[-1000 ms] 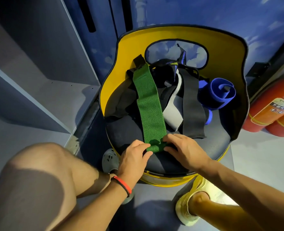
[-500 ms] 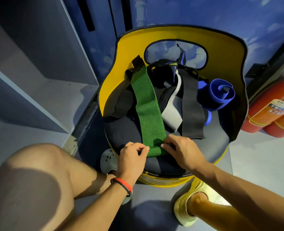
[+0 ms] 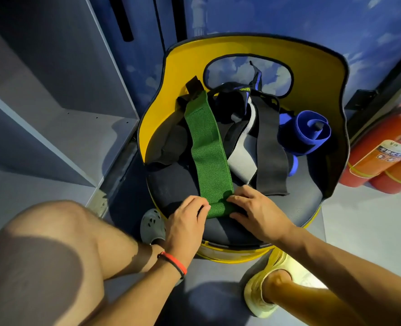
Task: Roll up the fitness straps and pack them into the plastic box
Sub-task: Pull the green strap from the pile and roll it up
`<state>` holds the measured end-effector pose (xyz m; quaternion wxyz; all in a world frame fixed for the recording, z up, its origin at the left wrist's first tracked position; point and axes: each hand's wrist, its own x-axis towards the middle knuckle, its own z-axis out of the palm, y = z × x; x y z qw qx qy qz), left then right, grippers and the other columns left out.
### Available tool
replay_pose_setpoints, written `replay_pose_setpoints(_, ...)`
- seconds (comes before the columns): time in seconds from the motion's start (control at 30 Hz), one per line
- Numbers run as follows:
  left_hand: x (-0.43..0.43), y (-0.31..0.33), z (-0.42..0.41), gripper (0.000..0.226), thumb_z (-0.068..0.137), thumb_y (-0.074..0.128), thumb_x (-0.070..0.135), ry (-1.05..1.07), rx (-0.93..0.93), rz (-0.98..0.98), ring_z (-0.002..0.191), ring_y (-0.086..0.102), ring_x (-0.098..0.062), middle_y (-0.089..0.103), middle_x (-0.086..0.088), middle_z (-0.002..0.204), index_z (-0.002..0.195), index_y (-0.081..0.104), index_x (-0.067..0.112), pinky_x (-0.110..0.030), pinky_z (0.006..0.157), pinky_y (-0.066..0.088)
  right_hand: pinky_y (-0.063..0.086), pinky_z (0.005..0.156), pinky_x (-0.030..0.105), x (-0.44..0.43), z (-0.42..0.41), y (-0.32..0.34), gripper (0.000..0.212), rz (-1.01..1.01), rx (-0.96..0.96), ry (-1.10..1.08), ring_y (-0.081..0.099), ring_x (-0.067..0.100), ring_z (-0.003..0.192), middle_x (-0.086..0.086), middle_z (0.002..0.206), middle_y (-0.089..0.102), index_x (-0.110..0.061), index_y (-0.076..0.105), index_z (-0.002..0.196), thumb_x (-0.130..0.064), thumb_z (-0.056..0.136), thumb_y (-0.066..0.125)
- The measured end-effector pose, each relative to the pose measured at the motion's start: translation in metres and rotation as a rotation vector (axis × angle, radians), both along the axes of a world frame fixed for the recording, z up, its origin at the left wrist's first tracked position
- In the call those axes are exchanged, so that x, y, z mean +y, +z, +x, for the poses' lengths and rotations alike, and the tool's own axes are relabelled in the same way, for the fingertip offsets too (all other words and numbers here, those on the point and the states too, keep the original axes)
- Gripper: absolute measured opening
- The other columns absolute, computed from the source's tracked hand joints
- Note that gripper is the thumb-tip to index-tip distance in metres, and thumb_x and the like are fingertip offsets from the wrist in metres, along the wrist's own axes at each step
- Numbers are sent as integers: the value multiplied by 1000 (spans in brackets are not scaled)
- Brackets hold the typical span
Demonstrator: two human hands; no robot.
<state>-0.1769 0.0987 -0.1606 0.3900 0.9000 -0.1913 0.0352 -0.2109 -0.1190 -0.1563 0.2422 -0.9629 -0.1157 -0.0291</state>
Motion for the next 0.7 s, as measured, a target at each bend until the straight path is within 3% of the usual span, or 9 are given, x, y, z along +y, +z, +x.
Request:
replay_pose_setpoints(0.1,3,-5,-4,25,88,68,42,-36,73,14,97,62,-12,56,17,112,107,63,28,-41,78,59,54,92,38,1,2,2,40,1,25,-24,63,28,102,8,111,61,-10,70,124,-26,87,76)
replay_pose_setpoints(0.27,1,1,-6,36,78,85,17,28,196,-22,97,63,-14,58,12,117,108,67,24,-37,82,60,55,88,45,5,5,8,52,46,184,-131,65,32,101,10,107,66,-16,73,122,-45,80,65)
replay_pose_setpoints(0.4,4,9,-7,33,76,87,25,90,309,-6,86,69,-13,68,6,110,105,71,28,-35,80,60,50,86,35,11,0,14,40,146,219,-239,66,25,98,4,103,74,-20,77,114,-38,79,78)
replay_pose_setpoints(0.5,8,15,-6,30,74,88,33,118,323,26,83,68,-5,72,9,100,101,76,29,-22,79,54,50,78,28,15,-4,15,22,282,227,-324,65,16,83,-10,86,71,-24,72,96,-26,78,85)
replay_pose_setpoints(0.6,10,16,0,27,69,90,37,157,353,-10,89,66,-4,70,14,94,93,80,28,-22,84,50,45,72,18,14,-3,14,20,304,261,-342,64,15,81,-9,85,69,-24,72,94,-28,79,85)
replay_pose_setpoints(0.7,10,14,7,25,73,88,38,163,434,-41,92,68,-3,74,14,92,94,81,27,-16,83,50,51,80,33,15,-2,13,24,174,155,-271,64,21,92,-3,97,65,-21,73,103,-37,85,78)
